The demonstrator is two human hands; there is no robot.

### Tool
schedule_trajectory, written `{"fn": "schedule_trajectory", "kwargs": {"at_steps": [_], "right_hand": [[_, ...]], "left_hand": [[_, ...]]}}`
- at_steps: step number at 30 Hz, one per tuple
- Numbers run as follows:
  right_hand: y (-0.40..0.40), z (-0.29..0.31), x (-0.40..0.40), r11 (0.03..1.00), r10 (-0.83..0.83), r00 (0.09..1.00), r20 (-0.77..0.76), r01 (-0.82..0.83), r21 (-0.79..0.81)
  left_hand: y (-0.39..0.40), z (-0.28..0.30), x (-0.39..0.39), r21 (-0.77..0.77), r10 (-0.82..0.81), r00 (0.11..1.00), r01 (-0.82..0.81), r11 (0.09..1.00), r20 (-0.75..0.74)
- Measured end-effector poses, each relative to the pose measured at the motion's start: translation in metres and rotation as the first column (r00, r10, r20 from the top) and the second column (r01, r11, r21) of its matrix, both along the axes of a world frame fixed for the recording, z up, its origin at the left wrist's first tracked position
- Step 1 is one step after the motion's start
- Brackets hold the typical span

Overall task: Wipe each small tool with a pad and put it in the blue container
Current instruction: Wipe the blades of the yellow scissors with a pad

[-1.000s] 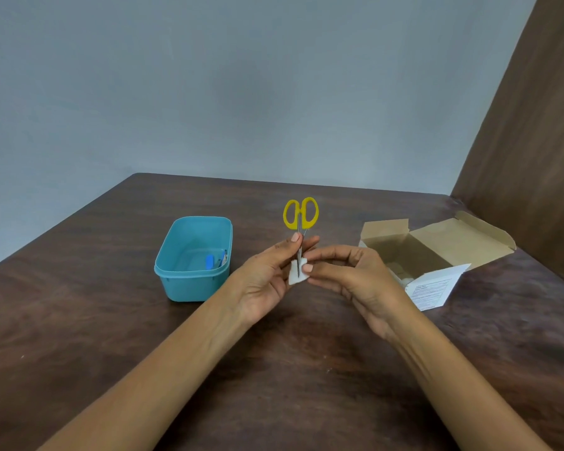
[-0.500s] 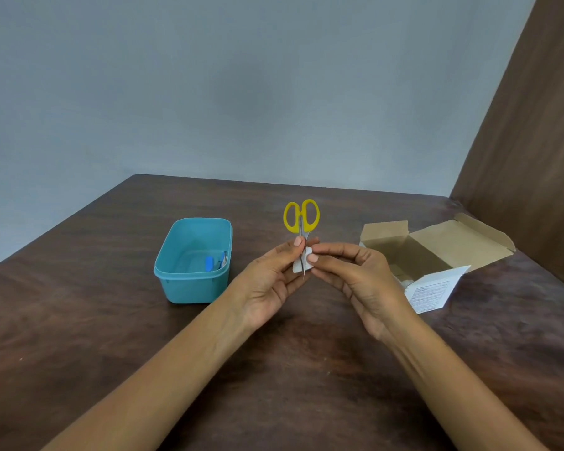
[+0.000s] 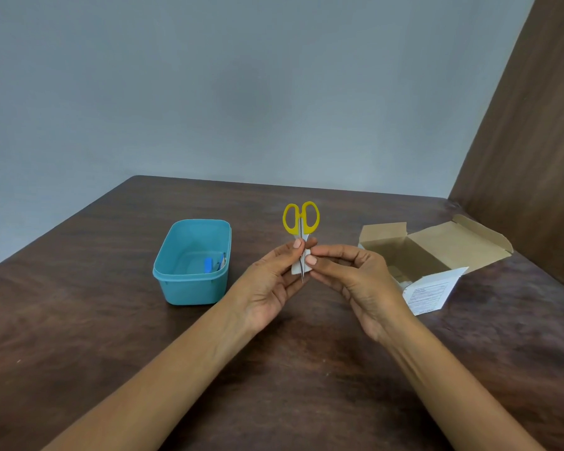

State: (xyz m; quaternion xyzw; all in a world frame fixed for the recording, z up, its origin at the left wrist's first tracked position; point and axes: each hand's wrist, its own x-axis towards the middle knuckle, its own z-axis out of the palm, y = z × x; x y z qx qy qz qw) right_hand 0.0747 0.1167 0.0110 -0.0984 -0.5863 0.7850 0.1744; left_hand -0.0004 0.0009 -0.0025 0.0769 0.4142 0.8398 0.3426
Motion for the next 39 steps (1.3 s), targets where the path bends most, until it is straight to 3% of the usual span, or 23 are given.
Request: {"fn": "schedule_trajectory", "kwargs": {"at_steps": [8,11,13,15,17,20,23,28,31,35,39], "right_hand": [[0.0,-0.001,0.002,0.992,0.069,0.993,0.092,-0.079,0.103],[-0.003,-0.004,0.0,0.981,-0.019,0.999,0.045,0.01,0.194],[-0.004,-0.006,-0.002,0.892,-0.164,0.986,-0.033,0.163,0.423],[-0.004,-0.008,-0.004,0.736,-0.266,0.956,-0.125,0.285,0.614],[-0.005,-0.009,-0.004,0.631,-0.299,0.936,-0.187,0.341,0.697],[-0.005,-0.01,-0.003,0.551,-0.309,0.916,-0.255,0.391,0.737],[-0.006,-0.011,-0.002,0.534,-0.296,0.916,-0.27,0.393,0.749],[0.002,-0.007,-0.003,0.606,-0.258,0.944,-0.206,0.325,0.726],[0.01,-0.002,-0.003,0.639,-0.329,0.898,-0.292,0.44,0.631],[0.01,-0.002,-0.002,0.473,-0.321,0.824,-0.467,0.567,0.675],[0.01,-0.011,-0.007,0.291,-0.214,0.859,-0.465,0.511,0.809]], "left_hand": [[0.001,0.0,0.0,0.048,0.015,0.999,-0.017,0.999,0.035],[0.001,0.0,0.001,-0.04,0.075,0.994,-0.078,0.996,-0.076],[0.001,-0.001,0.004,-0.153,0.161,0.957,-0.201,0.968,-0.242],[0.0,-0.001,0.007,-0.201,0.228,0.894,-0.323,0.925,-0.386],[-0.001,-0.001,0.009,-0.215,0.257,0.826,-0.408,0.887,-0.502],[-0.001,-0.001,0.011,-0.215,0.267,0.751,-0.476,0.853,-0.604],[0.0,-0.003,0.01,-0.227,0.26,0.749,-0.479,0.848,-0.61],[-0.001,-0.002,0.005,-0.211,0.245,0.87,-0.36,0.909,-0.429],[-0.002,-0.001,0.003,-0.191,0.201,0.909,-0.285,0.939,-0.365],[0.001,-0.004,0.007,-0.24,0.101,0.909,-0.212,0.947,-0.405],[0.002,-0.004,0.01,-0.252,0.039,0.882,-0.176,0.952,-0.469]]}}
